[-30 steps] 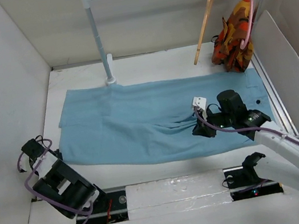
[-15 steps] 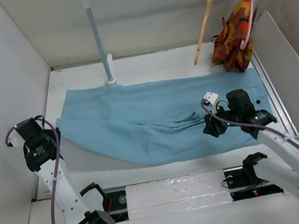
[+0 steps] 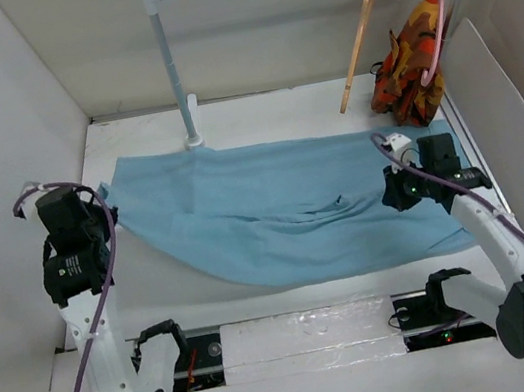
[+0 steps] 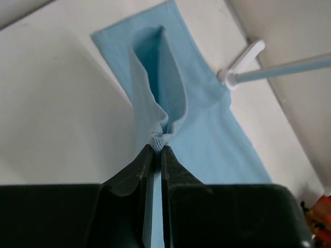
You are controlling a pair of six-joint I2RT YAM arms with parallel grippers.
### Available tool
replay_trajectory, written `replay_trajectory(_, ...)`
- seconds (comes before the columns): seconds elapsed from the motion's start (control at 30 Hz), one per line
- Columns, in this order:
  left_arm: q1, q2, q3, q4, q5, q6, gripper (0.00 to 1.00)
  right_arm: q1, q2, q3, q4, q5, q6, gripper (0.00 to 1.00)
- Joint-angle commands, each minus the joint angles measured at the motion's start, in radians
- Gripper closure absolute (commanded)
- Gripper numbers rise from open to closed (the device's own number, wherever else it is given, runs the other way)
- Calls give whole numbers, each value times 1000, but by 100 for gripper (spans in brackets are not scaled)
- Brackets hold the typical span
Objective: Place the trousers on the hanger
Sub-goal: Fold the trousers
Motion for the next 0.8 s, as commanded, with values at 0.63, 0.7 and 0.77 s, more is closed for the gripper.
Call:
replay_trajectory(0.63,-698,-220,-35,-6,-518,100,100,-1116,165,-39,-64,245,97,50)
replay_trajectory(0.7,-722,-217,-5,-19,-595,115,100,-1142,171,-33,-78,265,88,50)
replay_trajectory(0.77,-731,-212,20,-26,-632,140,100,-1178,165,-39,-87,287,80,49)
